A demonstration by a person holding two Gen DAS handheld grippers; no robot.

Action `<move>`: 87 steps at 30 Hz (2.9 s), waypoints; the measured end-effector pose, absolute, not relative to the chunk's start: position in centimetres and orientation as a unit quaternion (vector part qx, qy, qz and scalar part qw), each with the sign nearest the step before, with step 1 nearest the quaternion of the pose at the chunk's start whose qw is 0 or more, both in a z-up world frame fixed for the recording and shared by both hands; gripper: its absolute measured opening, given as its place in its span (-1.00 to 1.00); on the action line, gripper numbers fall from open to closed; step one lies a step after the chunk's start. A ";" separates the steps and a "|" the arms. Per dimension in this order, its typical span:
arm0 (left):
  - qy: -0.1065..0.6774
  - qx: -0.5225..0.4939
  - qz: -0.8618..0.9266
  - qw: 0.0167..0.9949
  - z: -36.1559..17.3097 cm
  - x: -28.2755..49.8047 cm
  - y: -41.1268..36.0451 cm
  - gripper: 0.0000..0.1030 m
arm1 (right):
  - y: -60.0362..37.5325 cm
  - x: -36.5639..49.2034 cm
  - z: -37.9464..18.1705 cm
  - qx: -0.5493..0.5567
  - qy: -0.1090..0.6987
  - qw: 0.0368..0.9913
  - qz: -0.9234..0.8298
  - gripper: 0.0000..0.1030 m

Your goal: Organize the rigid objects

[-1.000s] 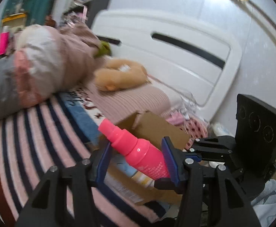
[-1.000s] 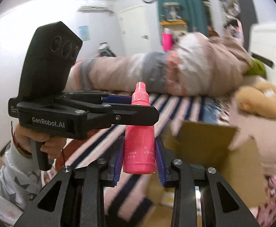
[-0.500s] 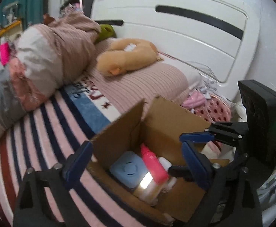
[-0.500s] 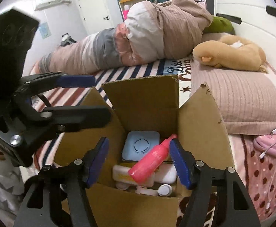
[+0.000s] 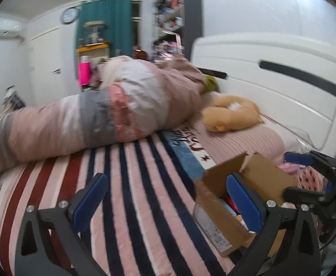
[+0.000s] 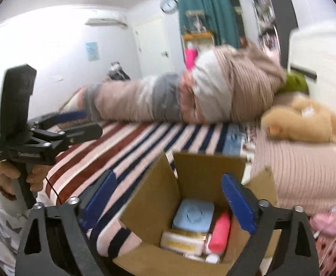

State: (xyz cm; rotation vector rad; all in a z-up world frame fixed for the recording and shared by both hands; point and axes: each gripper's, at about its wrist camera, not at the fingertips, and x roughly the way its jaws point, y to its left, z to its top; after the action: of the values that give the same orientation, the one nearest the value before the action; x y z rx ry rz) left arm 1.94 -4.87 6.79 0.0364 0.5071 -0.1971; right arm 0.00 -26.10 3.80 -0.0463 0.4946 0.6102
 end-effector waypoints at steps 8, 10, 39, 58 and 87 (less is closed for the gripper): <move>0.232 -0.023 -0.021 0.972 5.3 0.1 -1.0 0.99 | -24.2 -2.4 5.0 -0.055 0.142 0.939 0.307 1.00; 0.232 -0.025 -0.013 0.972 5.1 -0.1 -0.6 0.99 | -23.9 -2.5 5.0 -0.055 0.141 0.939 0.309 1.00; 0.225 -0.011 0.015 0.974 4.9 0.0 -0.2 0.99 | -24.2 -2.2 5.0 -0.056 0.137 0.937 0.316 1.00; 0.223 -0.011 0.020 0.975 5.1 -0.5 -0.3 0.99 | -23.7 -2.0 4.9 -0.042 0.155 0.935 0.315 1.00; 0.222 -0.009 0.017 0.975 5.1 -0.7 -0.3 0.99 | -22.9 -2.6 4.9 -0.037 0.158 0.938 0.308 1.00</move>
State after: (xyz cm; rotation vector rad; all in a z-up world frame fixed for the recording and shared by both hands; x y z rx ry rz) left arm -0.70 -0.26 5.11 -0.0191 0.4482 0.0343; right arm -2.59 -22.93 4.92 -0.0759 0.3229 0.6286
